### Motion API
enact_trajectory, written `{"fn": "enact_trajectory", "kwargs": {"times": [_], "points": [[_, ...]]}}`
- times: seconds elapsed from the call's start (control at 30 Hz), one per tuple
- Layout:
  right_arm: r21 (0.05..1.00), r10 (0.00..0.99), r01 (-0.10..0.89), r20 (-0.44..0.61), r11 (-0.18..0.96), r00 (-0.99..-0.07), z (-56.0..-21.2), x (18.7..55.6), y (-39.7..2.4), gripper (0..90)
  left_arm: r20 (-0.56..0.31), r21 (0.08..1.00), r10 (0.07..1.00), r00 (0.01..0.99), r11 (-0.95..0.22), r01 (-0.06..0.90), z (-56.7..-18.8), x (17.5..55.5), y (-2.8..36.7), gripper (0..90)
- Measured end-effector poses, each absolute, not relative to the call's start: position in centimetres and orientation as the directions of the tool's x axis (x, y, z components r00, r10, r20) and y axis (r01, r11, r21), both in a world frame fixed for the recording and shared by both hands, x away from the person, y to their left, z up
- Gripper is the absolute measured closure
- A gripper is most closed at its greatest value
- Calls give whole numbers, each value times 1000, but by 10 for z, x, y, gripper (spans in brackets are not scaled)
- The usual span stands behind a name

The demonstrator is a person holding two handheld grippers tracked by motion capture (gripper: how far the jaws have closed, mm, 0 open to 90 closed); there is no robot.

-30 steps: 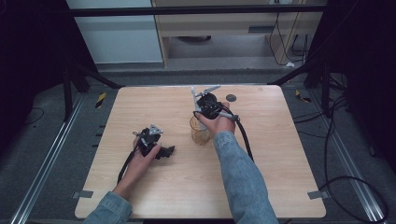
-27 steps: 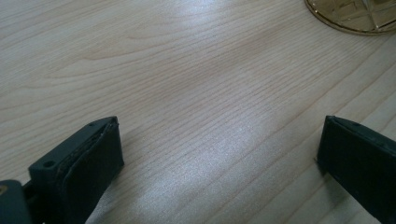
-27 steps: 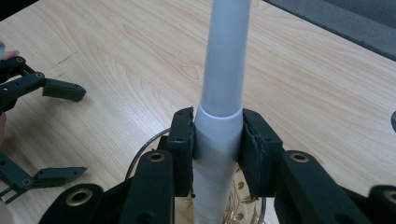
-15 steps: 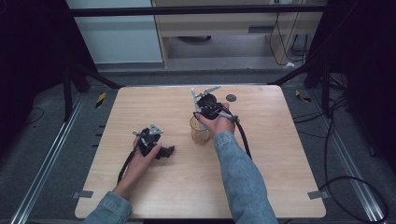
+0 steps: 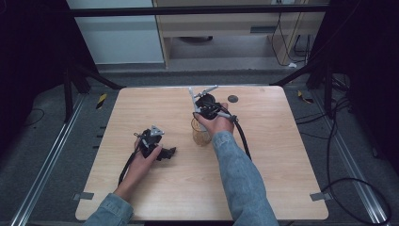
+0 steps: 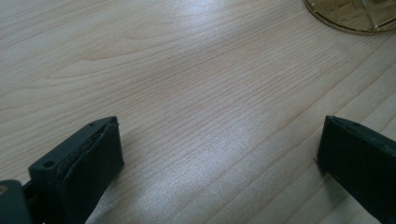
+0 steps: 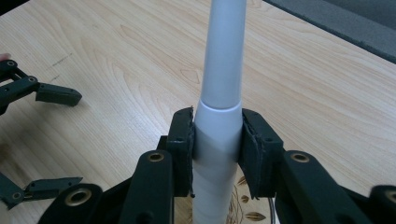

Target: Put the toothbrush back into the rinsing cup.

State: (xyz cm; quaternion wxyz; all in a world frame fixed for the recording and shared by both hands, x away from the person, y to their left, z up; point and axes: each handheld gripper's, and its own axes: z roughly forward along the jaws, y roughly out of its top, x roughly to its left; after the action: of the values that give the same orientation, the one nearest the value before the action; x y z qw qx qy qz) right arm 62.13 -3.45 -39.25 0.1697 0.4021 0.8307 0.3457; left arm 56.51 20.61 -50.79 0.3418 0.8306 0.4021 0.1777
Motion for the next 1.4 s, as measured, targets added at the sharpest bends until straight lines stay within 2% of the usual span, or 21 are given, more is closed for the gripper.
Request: {"fn": "enact_trajectory", "kwargs": {"times": [0.3, 0.6, 1.4], "points": [[710, 791, 557, -1, 431, -612, -392, 621, -35, 662, 20, 711, 790, 613, -443, 546, -508, 565, 206, 0], [717, 795, 554, -1, 423, -606, -388, 618, -37, 585, 20, 711, 790, 613, -442, 547, -508, 565, 206, 0], [739, 802, 545, 11, 396, -598, -382, 607, -48, 567, 20, 711, 790, 613, -442, 546, -508, 565, 206, 0]]}}
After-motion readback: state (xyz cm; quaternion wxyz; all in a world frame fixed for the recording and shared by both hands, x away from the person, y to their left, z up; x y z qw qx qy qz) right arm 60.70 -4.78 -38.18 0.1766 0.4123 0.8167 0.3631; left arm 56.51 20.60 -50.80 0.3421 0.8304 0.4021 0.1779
